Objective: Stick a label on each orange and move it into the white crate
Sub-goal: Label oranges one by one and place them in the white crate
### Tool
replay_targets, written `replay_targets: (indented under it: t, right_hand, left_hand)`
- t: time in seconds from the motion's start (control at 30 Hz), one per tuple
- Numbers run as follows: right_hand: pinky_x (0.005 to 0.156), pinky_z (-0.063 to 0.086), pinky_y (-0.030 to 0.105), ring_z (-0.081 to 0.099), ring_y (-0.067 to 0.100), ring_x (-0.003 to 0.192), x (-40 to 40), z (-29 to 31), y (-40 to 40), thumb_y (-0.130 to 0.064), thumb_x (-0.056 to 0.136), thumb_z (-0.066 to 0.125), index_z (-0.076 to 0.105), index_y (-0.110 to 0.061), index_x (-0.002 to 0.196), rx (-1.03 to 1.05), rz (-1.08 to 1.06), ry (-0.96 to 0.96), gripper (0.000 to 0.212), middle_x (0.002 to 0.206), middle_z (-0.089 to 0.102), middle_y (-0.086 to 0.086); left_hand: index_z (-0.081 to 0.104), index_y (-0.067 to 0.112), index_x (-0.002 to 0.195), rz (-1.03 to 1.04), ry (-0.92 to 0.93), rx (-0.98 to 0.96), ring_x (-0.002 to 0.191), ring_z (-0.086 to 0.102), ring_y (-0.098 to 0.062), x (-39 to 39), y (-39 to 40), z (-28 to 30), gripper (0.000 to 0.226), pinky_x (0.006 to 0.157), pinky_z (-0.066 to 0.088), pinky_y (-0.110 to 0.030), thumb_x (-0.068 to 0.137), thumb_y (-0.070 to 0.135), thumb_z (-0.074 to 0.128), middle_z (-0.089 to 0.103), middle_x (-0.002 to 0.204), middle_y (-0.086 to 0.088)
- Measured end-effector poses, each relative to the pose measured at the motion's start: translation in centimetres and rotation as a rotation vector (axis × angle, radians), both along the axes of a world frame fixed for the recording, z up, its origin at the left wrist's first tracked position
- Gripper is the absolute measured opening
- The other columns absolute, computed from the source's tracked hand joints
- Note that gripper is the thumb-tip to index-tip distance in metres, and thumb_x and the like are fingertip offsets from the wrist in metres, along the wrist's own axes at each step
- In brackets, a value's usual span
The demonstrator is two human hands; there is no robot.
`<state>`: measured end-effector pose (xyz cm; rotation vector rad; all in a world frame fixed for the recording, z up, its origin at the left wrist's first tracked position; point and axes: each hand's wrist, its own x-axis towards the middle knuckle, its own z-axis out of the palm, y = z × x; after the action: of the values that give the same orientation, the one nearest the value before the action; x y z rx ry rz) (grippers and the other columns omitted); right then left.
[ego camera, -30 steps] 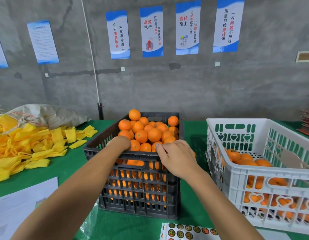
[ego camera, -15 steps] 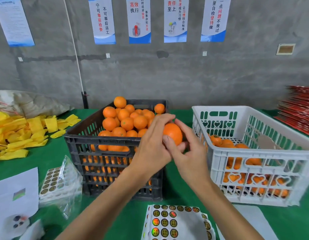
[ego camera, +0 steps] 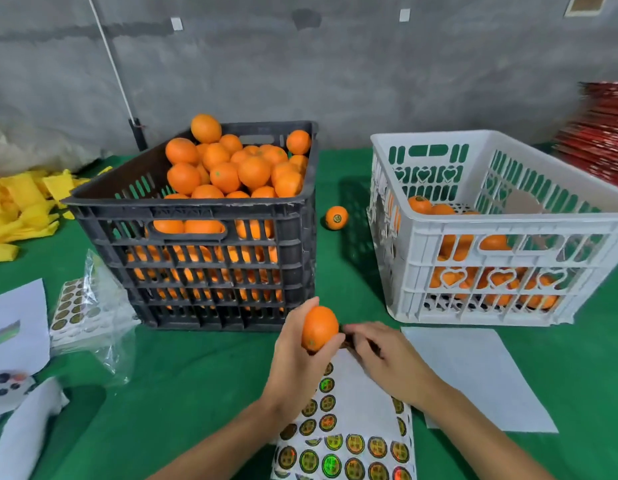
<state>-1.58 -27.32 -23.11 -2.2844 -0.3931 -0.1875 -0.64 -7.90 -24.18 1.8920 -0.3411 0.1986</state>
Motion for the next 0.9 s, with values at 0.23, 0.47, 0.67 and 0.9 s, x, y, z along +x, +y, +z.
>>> replay_targets:
  t: [0.23, 0.47, 0.67, 0.9]
  right_hand:
    - [0.095, 0.04, 0.017, 0.045, 0.001, 0.111, 0.5, 0.3, -0.2, -0.064, 0.091, 0.064, 0.065, -0.028, 0.134, -0.203, 0.07, 0.038, 0.057, 0.12, 0.056, -0.024]
    - [0.092, 0.041, 0.023, 0.048, 0.01, 0.106, 0.7, 0.7, -0.8, -0.062, 0.087, 0.064, 0.071, -0.021, 0.131, -0.239, 0.109, 0.061, 0.06, 0.112, 0.055, -0.009]
    - [0.085, 0.05, 0.037, 0.06, 0.015, 0.093, 0.8, -0.1, -0.5, -0.039, 0.089, 0.077, 0.082, -0.019, 0.106, 0.048, 0.041, 0.12, 0.027, 0.099, 0.061, -0.002]
    - [0.072, 0.047, 0.03, 0.062, 0.014, 0.079, 1.2, 0.2, 0.4, -0.022, 0.088, 0.08, 0.082, -0.027, 0.08, 0.316, -0.085, 0.301, 0.009, 0.088, 0.063, -0.003]
  left_hand:
    - [0.046, 0.039, 0.142, 0.073, 0.072, -0.305, 0.095, 0.074, -0.036, -0.5, 0.1, -0.1, 0.053, 0.084, 0.061, -0.05, 0.096, 0.06, 0.061, 0.06, 0.124, 0.015]
    - [0.051, 0.033, 0.133, 0.058, 0.101, -0.325, 0.053, 0.069, -0.034, -0.7, 0.0, 0.7, 0.038, 0.056, 0.059, -0.033, 0.1, 0.053, 0.055, 0.063, 0.109, 0.016]
    - [0.055, 0.03, 0.124, 0.066, 0.113, -0.279, 0.052, 0.066, -0.03, -0.8, -0.1, 1.2, 0.034, 0.051, 0.056, -0.03, 0.1, 0.054, 0.054, 0.066, 0.095, 0.014]
    - [0.056, 0.039, 0.12, 0.059, 0.102, -0.179, 0.074, 0.067, -0.016, -0.8, -0.2, 1.1, 0.045, 0.055, 0.058, -0.031, 0.088, 0.071, 0.054, 0.062, 0.098, 0.019]
